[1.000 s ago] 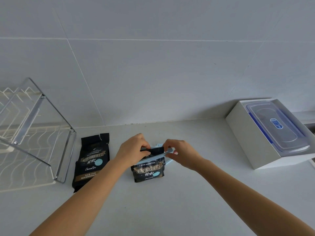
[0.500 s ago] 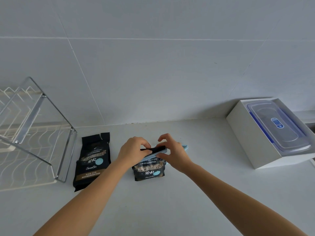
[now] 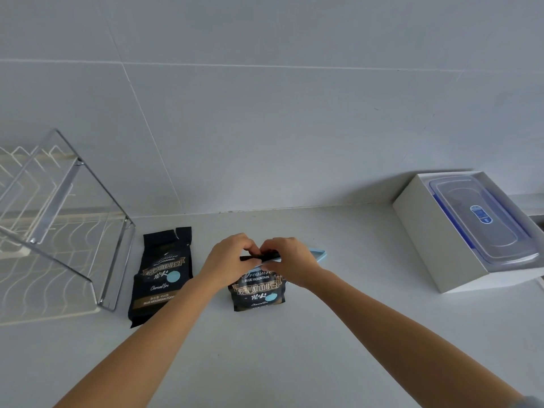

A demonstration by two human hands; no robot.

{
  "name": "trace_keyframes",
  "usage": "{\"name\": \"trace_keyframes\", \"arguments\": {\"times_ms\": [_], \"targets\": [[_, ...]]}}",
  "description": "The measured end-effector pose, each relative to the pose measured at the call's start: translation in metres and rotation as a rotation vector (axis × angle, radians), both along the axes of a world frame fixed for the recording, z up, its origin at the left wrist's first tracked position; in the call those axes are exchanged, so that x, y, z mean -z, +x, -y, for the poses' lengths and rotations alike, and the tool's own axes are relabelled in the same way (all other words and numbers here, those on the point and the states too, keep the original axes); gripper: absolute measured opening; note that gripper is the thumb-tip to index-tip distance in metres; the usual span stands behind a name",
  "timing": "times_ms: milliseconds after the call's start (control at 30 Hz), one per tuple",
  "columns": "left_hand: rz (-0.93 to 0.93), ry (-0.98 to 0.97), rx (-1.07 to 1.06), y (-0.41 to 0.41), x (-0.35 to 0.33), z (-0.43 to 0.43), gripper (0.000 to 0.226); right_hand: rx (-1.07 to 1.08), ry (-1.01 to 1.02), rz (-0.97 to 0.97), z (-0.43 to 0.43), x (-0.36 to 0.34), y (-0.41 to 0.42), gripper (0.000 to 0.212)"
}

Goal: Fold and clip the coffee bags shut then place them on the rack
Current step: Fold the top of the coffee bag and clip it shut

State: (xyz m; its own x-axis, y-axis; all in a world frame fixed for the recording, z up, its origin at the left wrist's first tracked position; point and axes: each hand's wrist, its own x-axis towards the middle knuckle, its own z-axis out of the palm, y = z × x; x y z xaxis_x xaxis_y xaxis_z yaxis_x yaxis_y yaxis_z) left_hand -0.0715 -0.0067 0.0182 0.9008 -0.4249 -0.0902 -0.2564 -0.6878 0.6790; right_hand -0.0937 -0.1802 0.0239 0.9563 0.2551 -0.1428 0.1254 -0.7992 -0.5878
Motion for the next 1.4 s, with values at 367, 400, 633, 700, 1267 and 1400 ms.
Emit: {"name": "trace_keyframes", "arguments": {"times_ms": [367,400,633,700,1267,1400], "targets": [[-0.215,-0.311,-0.356,-0.039,0.031,-0.053,0.027,0.011,0.021,0.001,0.003,0.004,-0.002,0.017],[-0.222,-0.329,-0.358,-0.039,0.031,-0.054,0.025,-0.01,-0.009,0.007,0.003,0.002,-0.002,0.017],[-0.184,-0.327,-0.336,-0.033,0.028,-0.055,0.015,-0.233,-0.347,0.049,-0.02,-0.011,0.003,0.024],[-0.166,-0.303,-0.324,-0.032,0.028,-0.054,0.014,-0.291,-0.372,0.04,-0.037,-0.011,0.003,0.03],[-0.12,-0.198,-0.262,-0.034,0.031,-0.068,0.019,-0.306,-0.234,0.085,-0.053,-0.002,0.005,0.014],[-0.072,-0.288,-0.46,-0.05,0.04,-0.058,0.015,-0.286,-0.244,0.086,-0.053,0.0,0.004,0.016]]}}
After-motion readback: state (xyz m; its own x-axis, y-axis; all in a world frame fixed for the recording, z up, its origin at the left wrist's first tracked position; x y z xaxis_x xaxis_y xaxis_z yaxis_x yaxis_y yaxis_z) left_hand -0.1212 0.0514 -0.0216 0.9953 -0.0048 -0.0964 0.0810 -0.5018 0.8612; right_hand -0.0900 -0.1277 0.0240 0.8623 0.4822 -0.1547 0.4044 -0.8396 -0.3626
